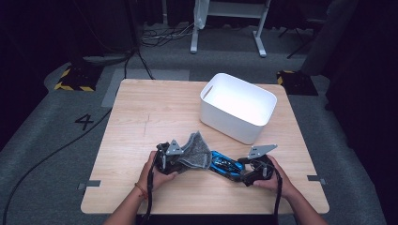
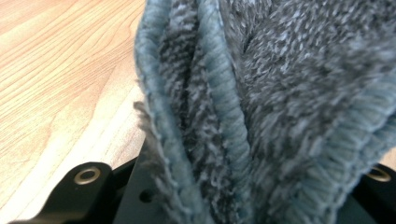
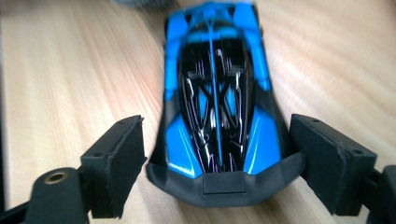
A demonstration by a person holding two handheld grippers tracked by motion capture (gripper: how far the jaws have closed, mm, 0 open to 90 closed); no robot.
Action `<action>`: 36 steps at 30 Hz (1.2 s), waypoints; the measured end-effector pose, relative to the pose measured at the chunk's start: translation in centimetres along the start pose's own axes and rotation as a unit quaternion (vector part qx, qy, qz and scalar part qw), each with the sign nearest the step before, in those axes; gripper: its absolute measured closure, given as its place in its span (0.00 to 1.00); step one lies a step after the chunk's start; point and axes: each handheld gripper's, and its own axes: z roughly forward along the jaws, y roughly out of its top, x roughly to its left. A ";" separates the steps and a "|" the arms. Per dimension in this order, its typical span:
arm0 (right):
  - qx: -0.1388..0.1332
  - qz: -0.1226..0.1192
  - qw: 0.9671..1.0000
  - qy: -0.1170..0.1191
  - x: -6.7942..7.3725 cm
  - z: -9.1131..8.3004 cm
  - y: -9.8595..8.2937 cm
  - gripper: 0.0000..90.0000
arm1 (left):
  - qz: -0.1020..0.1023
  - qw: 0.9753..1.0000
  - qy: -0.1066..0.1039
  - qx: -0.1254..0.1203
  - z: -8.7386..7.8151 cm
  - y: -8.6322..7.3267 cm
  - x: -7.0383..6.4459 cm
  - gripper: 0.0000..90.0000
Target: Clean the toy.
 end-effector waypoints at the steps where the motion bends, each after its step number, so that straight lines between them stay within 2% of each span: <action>1: -0.007 0.005 1.000 -0.001 -0.2 -0.4 0.1 0.25 | 0.004 1.000 0.001 0.001 0.1 0.0 0.0 0.84; 2: -0.022 0.023 0.999 -0.007 -0.8 -1.2 0.1 0.30 | 0.009 1.000 0.000 0.007 0.3 0.1 -0.1 0.84; 3: -0.022 0.023 0.999 -0.007 -0.8 -1.2 0.1 0.30 | 0.009 1.000 0.000 0.007 0.3 0.1 -0.1 0.84; 4: -0.021 0.030 0.999 -0.017 -1.1 -1.4 0.1 0.30 | 0.010 1.000 0.000 0.008 0.4 0.1 -0.2 0.84; 6: -0.012 0.039 0.999 -0.020 -1.7 -1.4 -0.1 0.31 | 0.010 1.000 -0.002 0.012 0.5 0.1 -0.1 0.83; 7: 0.005 0.045 0.999 -0.030 -1.8 -1.1 -0.2 0.31 | 0.011 1.000 -0.001 0.013 0.6 0.1 -0.1 0.83; 8: 0.009 0.046 0.998 -0.035 -1.9 -0.9 -0.3 0.31 | 0.011 1.000 -0.002 0.014 0.7 0.1 0.0 0.83; 9: 0.009 0.053 0.998 -0.020 -2.0 -0.8 -0.5 0.32 | 0.011 1.000 -0.003 0.016 0.7 0.1 0.0 0.83; 13: 0.018 0.057 0.998 -0.016 -1.8 -0.9 -0.6 0.35 | 0.008 1.000 -0.007 0.016 0.8 0.0 0.0 0.83; 16: 0.012 0.059 0.998 -0.009 -1.8 -0.9 -0.7 0.39 | 0.009 1.000 -0.007 0.020 0.9 -0.1 -0.1 0.83; 19: 0.008 0.057 0.998 0.007 -1.6 -0.8 -0.7 0.49 | 0.017 1.000 -0.005 0.025 1.0 -0.2 -0.5 0.83; 20: 0.008 0.057 0.998 0.007 -1.6 -0.8 -0.7 0.49 | 0.017 1.000 -0.005 0.025 1.0 -0.2 -0.5 0.83; 23: 0.005 0.048 0.999 0.003 -1.4 -0.8 -0.6 0.51 | 0.019 0.999 -0.008 0.032 1.0 -0.3 -0.5 0.83; 27: -0.001 0.012 1.000 -0.014 -0.7 -1.0 -0.5 0.53 | 0.019 0.999 -0.009 0.034 0.6 -0.3 -0.6 0.83; 30: -0.005 -0.018 0.999 -0.031 0.0 -1.2 -0.5 0.54 | 0.013 0.999 -0.010 0.030 0.1 -0.5 -0.5 0.82; 33: -0.010 -0.051 0.997 -0.050 0.8 -1.3 -0.4 0.54 | 0.000 1.000 -0.016 0.013 -0.6 -0.5 -0.2 0.82; 35: -0.012 -0.075 0.995 -0.065 1.4 -1.3 -0.4 0.55 | -0.010 1.000 -0.023 -0.002 -1.0 -0.5 0.0 0.82; 36: -0.012 -0.088 0.993 -0.074 1.8 -1.3 -0.3 0.55 | -0.009 1.000 -0.024 -0.007 -1.3 -0.4 0.1 0.81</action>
